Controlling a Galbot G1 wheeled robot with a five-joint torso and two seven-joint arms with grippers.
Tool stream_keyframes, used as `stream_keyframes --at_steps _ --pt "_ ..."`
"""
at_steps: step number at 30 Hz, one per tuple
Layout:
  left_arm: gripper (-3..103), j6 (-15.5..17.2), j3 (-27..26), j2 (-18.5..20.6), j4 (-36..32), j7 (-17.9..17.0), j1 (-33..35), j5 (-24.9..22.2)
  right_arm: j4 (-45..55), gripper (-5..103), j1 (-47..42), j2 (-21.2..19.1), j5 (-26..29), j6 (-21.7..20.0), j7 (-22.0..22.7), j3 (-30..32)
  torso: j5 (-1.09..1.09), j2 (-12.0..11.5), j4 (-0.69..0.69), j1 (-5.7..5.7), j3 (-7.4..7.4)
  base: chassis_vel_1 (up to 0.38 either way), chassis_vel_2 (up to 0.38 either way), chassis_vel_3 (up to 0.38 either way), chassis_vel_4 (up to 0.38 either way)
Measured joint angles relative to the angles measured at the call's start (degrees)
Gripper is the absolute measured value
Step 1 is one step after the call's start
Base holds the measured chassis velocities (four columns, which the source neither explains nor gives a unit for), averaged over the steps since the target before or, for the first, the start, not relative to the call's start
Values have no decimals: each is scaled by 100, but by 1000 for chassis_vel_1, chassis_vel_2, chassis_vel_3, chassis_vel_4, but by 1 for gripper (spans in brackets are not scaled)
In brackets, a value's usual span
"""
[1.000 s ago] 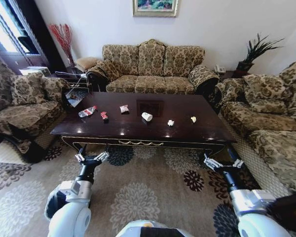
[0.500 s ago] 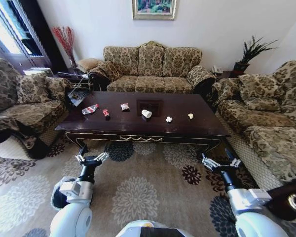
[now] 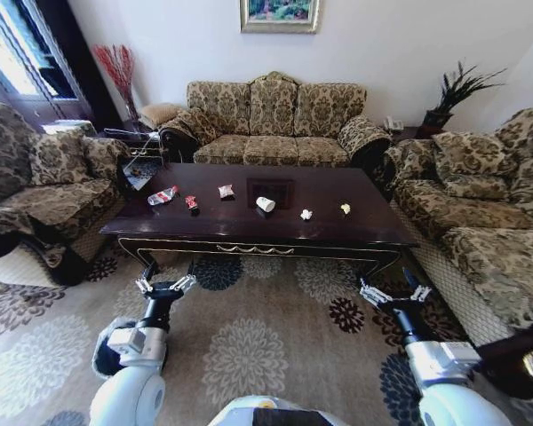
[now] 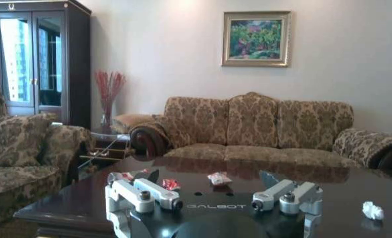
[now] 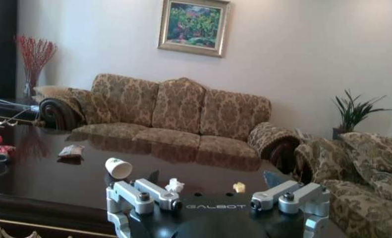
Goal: Move to the front of the table and place the trash on the table into the trash bin.
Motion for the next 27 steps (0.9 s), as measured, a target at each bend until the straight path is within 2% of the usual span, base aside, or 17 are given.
stream_keyframes --at_steps 10,23,27 --pt "100 -144 -7 -143 4 27 109 69 -33 100 -1 1 -89 43 -46 -43 -2 0 0 0 0 187 182 -192 -164" --pt "100 -196 -19 -153 160 29 78 56 -71 100 -4 30 -131 85 -61 -66 1 0 1 1 0 290 300 -296 -302" --pt "100 -280 -46 -148 237 25 108 45 -91 100 21 30 -100 152 -44 -73 -5 0 -2 0 0 235 257 -255 -230"
